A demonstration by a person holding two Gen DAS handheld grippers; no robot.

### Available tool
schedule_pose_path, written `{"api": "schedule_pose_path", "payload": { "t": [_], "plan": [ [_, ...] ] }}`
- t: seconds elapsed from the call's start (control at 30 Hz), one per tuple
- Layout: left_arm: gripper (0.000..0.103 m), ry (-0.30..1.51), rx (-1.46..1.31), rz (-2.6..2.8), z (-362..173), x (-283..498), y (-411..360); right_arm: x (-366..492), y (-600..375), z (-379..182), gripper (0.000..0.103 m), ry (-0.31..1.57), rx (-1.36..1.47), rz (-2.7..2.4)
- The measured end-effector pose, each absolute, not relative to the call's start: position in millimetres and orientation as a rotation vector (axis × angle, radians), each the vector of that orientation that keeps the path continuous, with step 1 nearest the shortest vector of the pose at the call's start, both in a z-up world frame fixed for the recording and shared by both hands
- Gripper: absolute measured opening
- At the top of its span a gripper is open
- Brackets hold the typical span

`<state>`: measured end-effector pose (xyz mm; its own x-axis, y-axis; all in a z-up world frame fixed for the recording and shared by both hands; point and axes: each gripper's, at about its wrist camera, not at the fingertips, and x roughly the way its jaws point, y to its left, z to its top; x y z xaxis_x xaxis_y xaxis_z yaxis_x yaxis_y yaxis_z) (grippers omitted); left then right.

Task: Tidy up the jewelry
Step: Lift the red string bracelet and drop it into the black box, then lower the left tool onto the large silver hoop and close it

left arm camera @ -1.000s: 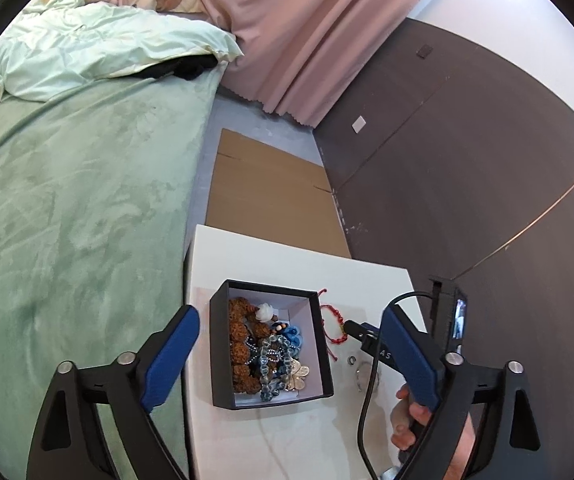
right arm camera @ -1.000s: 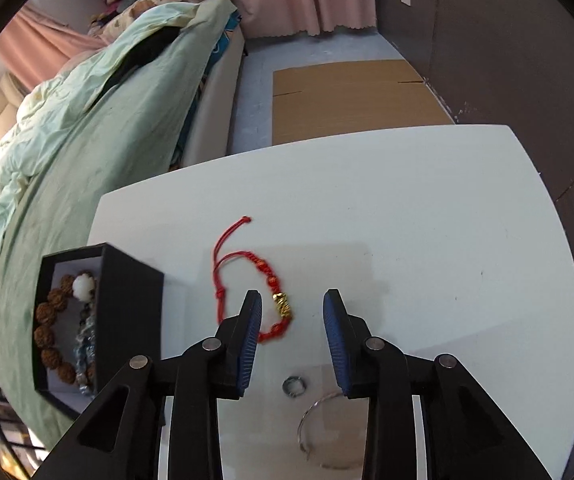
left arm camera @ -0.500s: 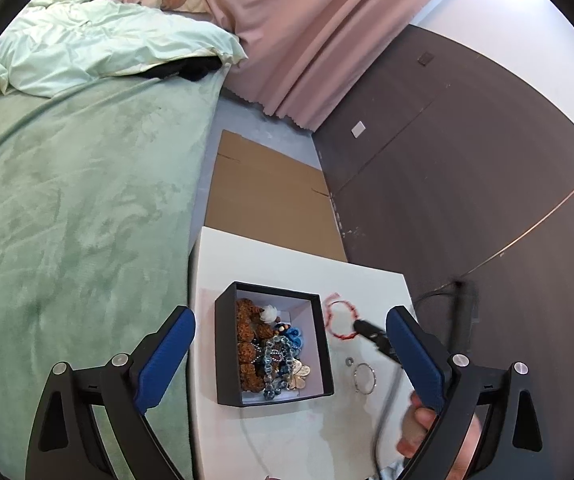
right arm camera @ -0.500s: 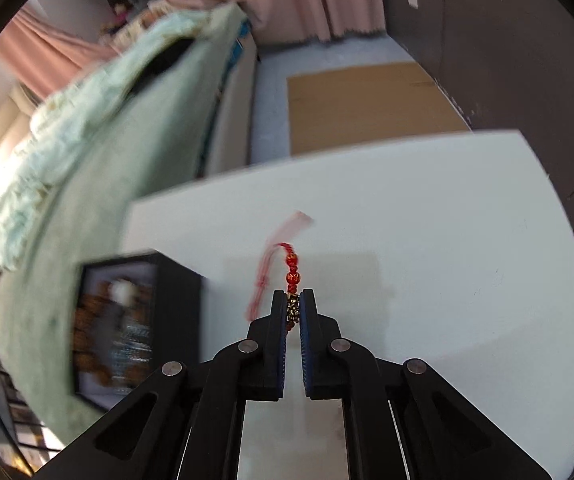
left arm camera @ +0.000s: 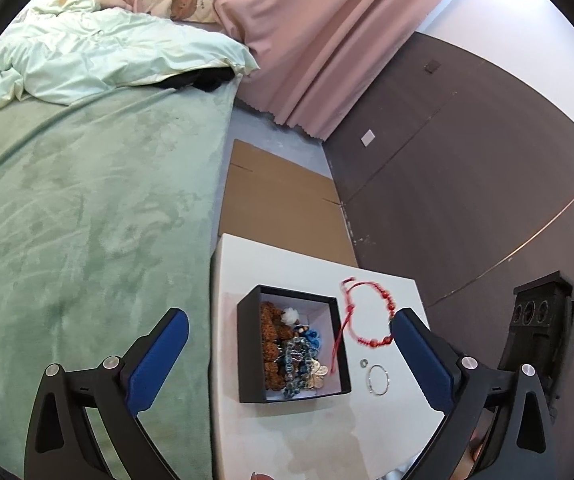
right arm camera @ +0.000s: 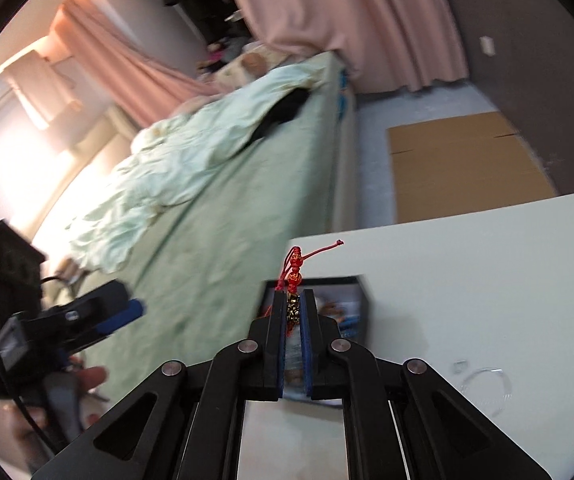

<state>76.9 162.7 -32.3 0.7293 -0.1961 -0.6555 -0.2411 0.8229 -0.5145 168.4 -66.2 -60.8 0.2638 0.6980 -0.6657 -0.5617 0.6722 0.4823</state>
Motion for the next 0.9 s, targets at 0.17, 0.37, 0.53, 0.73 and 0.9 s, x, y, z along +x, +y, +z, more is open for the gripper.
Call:
{"api": "schedule_pose_path", "payload": {
  "t": [0.17,0.37,0.53,0.73,0.9],
  "plan": [
    [0.102,0.77,-0.627,0.025,-34,73,166,171,-78,-73,0.073,1.031,0.157,0.79],
    [0.102,0.781,-0.599,-0.001,-33,78,155,179,-113,-67,0.073,1.036,0.176,0.742],
    [0.102,0.794,-0.532,-0.037,-29,87,127,182,-144,-70,0.073,1.06,0.153,0.701],
    [0.101,0.821,-0.429,-0.097,-27,98,84,189,-180,-76,0.073,1.1,0.143,0.622],
    [0.088,0.87,-0.37,-0.147,-37,111,47,197,-211,-86,0.073,1.152,0.182,0.569]
  ]
}}
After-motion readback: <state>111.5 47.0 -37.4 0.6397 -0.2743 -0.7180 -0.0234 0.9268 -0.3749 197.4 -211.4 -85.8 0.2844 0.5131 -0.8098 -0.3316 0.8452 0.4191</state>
